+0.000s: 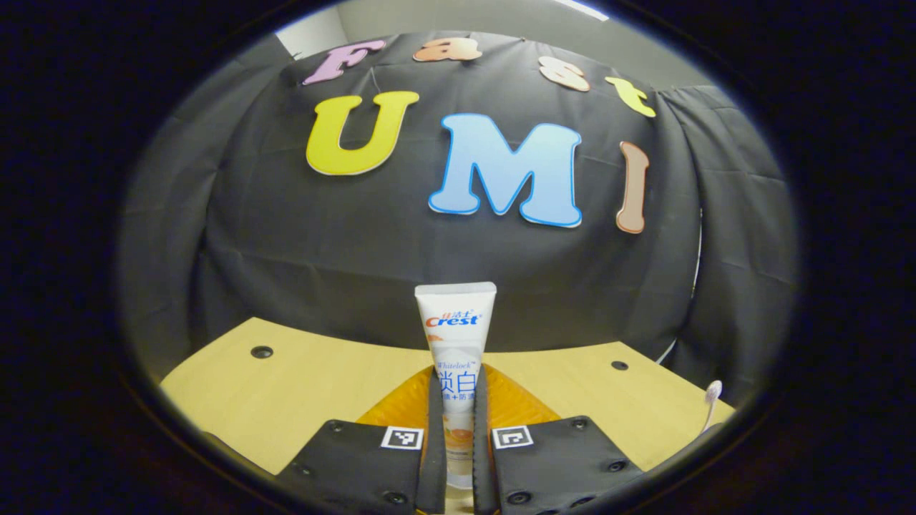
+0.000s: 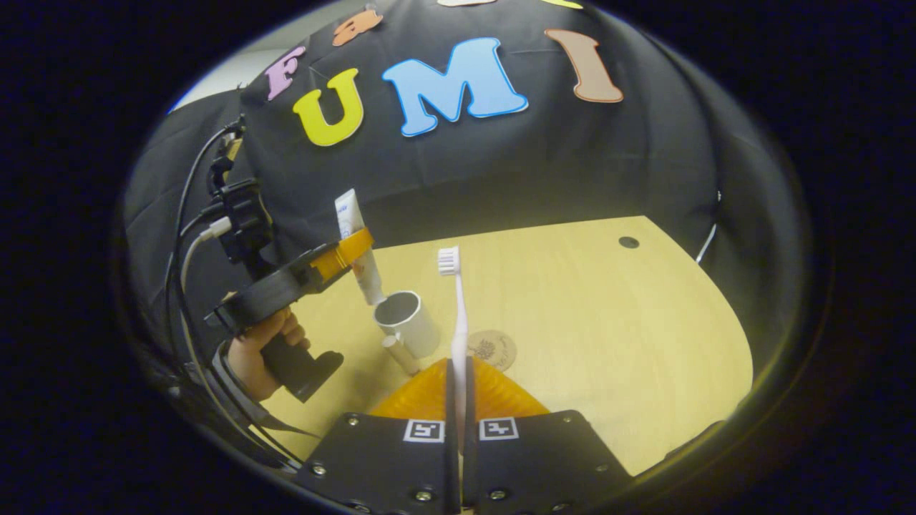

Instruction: Put the toothbrush and toothpaste on the desktop into the cup, then pick up the cup and place it on the coaster on the desktop.

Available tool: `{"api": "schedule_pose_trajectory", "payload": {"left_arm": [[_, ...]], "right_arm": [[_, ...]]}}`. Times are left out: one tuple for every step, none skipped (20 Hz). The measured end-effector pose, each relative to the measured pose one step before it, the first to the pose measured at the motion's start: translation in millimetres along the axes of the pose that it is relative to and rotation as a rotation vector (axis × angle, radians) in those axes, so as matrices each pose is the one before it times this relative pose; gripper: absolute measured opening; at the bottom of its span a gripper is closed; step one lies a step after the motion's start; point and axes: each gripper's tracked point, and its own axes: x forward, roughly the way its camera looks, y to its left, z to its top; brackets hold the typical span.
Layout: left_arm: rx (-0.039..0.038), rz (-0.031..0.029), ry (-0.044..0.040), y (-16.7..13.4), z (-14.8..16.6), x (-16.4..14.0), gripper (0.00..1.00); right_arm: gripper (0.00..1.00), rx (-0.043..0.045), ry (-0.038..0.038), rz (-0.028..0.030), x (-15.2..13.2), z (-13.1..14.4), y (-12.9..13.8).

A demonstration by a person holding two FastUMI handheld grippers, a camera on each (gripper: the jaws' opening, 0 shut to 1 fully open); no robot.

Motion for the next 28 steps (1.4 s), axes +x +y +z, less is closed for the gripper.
{"api": "schedule_pose_trajectory", "payload": {"left_arm": [[0.00700, -0.00275, 0.01986, -1.76, -9.88, 4.76, 0.20], [0.00710, -0.00193, 0.01972, -1.81, -8.44, 4.77, 0.20], [0.00613, -0.00445, 0.01820, -1.19, -7.47, 4.77, 0.21], [0.00367, -0.00595, 0.02120, -1.54, -8.14, 2.95, 0.22], [-0.00108, -0.00618, 0.02245, -0.82, -5.94, 2.68, 0.24], [-0.00551, -0.00819, 0.01906, -2.23, -6.12, 2.84, 0.27], [-0.00535, -0.00866, 0.01997, -2.78, -4.71, 1.05, 0.30], [-0.00447, -0.00056, 0.01894, -1.79, -5.70, 0.17, 0.32], [-0.00825, -0.00349, 0.01857, -0.16, -5.26, -1.63, 0.33], [-0.00642, 0.00461, 0.01072, 0.19, -4.28, -2.59, 0.33], [-0.00996, -0.00132, 0.01744, 0.32, -4.61, -1.11, 0.40], [-0.00871, -0.00242, 0.01075, -0.37, -2.86, -3.39, 0.53], [-0.00537, 0.00169, -0.00268, 1.81, 0.24, -1.93, 0.65], [-0.00134, 0.00170, -0.00860, 0.90, 2.78, -2.72, 0.65], [-0.00049, -0.00323, -0.00796, -1.57, 3.55, -3.43, 0.67], [0.00516, 0.00387, -0.00496, -0.30, 3.09, -4.27, 0.74], [0.00098, 0.00480, -0.00382, 1.37, 1.46, -3.51, 0.82], [-0.00562, 0.00024, -0.00133, 0.75, 0.78, -3.93, 0.84], [-0.00618, 0.01042, 0.00035, 2.37, 0.09, -3.18, 0.84], [-0.00933, -0.00486, 0.00761, -0.45, -2.01, -4.56, 0.85], [-0.01030, 0.00329, 0.00640, 1.40, -1.11, -4.67, 0.94], [-0.01203, -0.00189, 0.00710, 0.58, -1.17, -6.54, 0.94], [-0.00814, 0.00080, 0.00417, 0.21, -0.21, -5.89, 0.94], [-0.00469, 0.00421, 0.00408, 2.60, -0.67, -6.09, 0.94], [-0.00309, 0.00534, 0.00309, 2.20, -0.71, -5.88, 0.94], [-0.00303, 0.00474, 0.00576, 2.71, -1.35, -5.67, 0.94], [-0.00496, 0.00560, 0.00305, 2.98, -1.02, -6.35, 0.94], [-0.00694, 0.00275, 0.00432, 2.95, -0.18, -6.95, 0.94]], "right_arm": [[0.03, 0.01485, -0.00060, -0.00467, -0.29, -0.56, -1.72], [0.03, 0.01062, 0.00030, -0.00446, 0.27, -0.84, -0.93], [0.03, 0.00378, 0.00289, -0.00535, -0.27, -0.88, -1.04], [0.03, -0.00078, 0.00264, -0.00432, 0.59, -1.36, -1.02], [0.03, -0.00244, 0.00395, -0.00301, 0.35, -1.20, -0.63], [0.03, -0.00115, 0.00195, -0.00057, 0.34, -0.32, 1.21], [0.03, 0.00044, 0.00199, 0.00157, 0.29, -0.51, 0.95], [0.03, 0.00219, 0.00129, 0.00196, 0.64, 0.25, 0.94], [0.03, 0.00143, 0.00349, 0.00489, 1.27, 0.23, 1.31], [0.03, 0.00144, 0.00179, 0.00438, -0.67, 0.52, 0.63], [0.03, 0.00059, 0.00158, 0.00715, -1.21, 0.67, 0.50], [0.03, -0.00140, 0.00211, 0.00691, 0.19, 0.61, 0.89], [0.03, -0.00442, -0.00050, 0.00451, 0.05, -1.00, 0.58], [0.03, -0.00625, -0.00106, 0.00443, 0.42, 0.50, 0.89], [0.03, -0.00631, -0.00221, 0.00569, 1.06, -0.95, 1.55], [0.03, -0.00537, -0.00348, 0.00742, 0.02, 1.84, 1.44], [0.03, -0.00640, -0.00430, 0.00878, -0.17, 1.96, 1.51], [0.03, -0.00835, -0.00571, 0.00661, 0.12, 3.01, 1.78], [0.03, -0.01017, -0.00725, 0.00741, -0.11, 4.16, 2.06], [0.03, -0.01108, -0.00792, 0.01031, 1.11, 4.47, 3.20], [0.03, -0.01258, -0.00966, 0.00986, 6.58, 7.35, 7.69], [0.03, -0.01410, -0.01049, 0.01142, 6.16, 7.88, 3.73], [0.03, -0.01476, -0.00937, 0.00949, 3.99, 5.17, 2.60], [0.03, -0.01340, -0.01007, 0.01121, 2.87, 4.80, 2.57], [0.03, -0.01079, -0.00978, 0.01483, 3.00, 3.53, 3.74], [0.03, -0.00924, -0.01061, 0.01503, 5.02, 6.29, 4.77], [0.03, -0.00923, -0.00954, 0.01441, 6.73, 6.08, 4.54], [0.03, -0.00889, -0.01122, 0.01718, 5.89, 5.42, 4.41]]}}
